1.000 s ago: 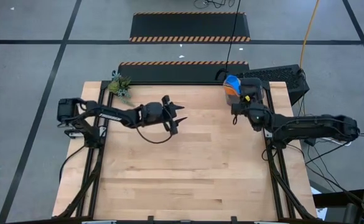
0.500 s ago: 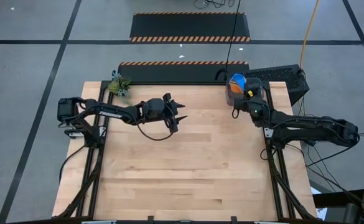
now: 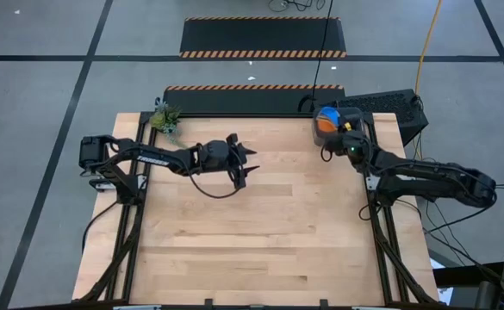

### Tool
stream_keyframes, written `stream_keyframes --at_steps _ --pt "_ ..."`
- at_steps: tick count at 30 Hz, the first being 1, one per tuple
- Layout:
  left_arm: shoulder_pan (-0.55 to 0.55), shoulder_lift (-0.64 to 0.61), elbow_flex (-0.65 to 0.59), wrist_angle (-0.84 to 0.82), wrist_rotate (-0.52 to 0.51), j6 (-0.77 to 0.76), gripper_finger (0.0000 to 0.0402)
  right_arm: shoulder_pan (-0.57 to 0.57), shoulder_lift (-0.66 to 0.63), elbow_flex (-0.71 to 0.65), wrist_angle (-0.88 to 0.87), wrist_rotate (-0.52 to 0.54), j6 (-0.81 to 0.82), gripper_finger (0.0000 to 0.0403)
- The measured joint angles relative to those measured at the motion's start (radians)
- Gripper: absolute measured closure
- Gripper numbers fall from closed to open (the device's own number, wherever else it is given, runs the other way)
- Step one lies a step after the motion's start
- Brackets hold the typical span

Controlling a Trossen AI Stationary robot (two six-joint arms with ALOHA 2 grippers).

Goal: Nest measuring cups in basket
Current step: Put the stack of measuring cups into the black bin

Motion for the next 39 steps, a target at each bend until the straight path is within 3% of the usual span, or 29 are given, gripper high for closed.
stream_keyframes --at_steps 12,32,39 --pt "-0.004 0.0 0.0 -0.068 0.0 0.005 0.0167 -0.032 0.007 0.0 -0.073 -0.008 0.088 0.0333" --pt "-0.007 0.0 0.0 -0.085 0.0 0.006 0.0167 -0.006 0.121 0.003 -0.044 -0.269 0.341 0.0332" --pt "-0.007 0.0 0.0 -0.073 0.0 0.017 0.0167 0.035 0.123 0.001 0.001 -0.328 0.317 0.0332"
